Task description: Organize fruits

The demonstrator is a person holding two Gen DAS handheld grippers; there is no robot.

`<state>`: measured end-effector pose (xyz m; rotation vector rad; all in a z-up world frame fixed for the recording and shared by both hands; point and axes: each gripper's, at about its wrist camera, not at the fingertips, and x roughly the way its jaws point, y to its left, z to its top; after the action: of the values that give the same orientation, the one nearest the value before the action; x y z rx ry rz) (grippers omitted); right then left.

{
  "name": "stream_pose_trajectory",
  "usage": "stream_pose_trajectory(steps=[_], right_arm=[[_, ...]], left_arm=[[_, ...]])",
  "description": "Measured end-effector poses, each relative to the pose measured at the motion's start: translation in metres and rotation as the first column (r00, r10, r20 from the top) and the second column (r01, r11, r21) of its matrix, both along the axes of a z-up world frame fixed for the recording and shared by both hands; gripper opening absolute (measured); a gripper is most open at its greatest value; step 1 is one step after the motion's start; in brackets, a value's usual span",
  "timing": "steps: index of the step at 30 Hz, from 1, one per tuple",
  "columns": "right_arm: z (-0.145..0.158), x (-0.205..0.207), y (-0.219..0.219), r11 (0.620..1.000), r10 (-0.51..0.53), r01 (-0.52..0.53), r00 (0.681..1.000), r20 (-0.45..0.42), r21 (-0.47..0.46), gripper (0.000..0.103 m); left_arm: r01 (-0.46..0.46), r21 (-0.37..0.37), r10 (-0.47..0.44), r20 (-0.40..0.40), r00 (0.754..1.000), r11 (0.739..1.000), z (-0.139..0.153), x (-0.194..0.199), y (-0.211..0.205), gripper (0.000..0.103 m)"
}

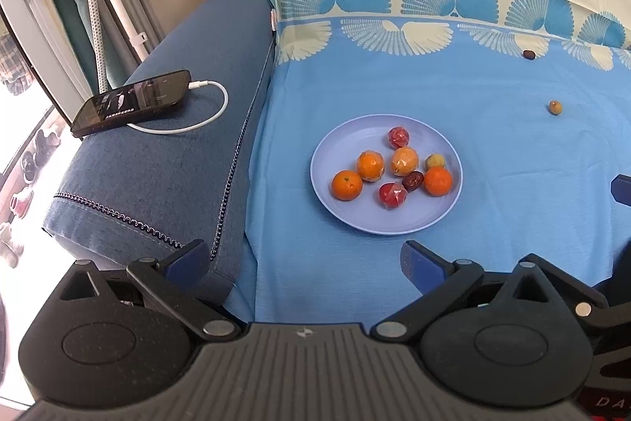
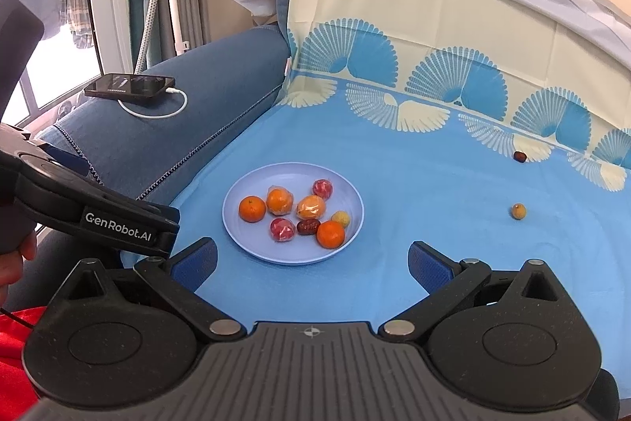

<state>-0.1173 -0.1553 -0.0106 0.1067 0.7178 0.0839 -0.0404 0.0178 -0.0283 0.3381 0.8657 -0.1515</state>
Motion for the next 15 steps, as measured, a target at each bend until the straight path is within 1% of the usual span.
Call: stream_pose_trajectory(steps=[15], right_arm=[[-0.0061, 0.0047, 0.0007, 1.0, 0.005, -0.005, 1.0, -0.03, 0.007, 0.102]], left_arm=[[0.005, 0.005, -0.005, -0.017, 1.0, 1.0, -0.0077, 0.0058, 0.0014, 0.103]])
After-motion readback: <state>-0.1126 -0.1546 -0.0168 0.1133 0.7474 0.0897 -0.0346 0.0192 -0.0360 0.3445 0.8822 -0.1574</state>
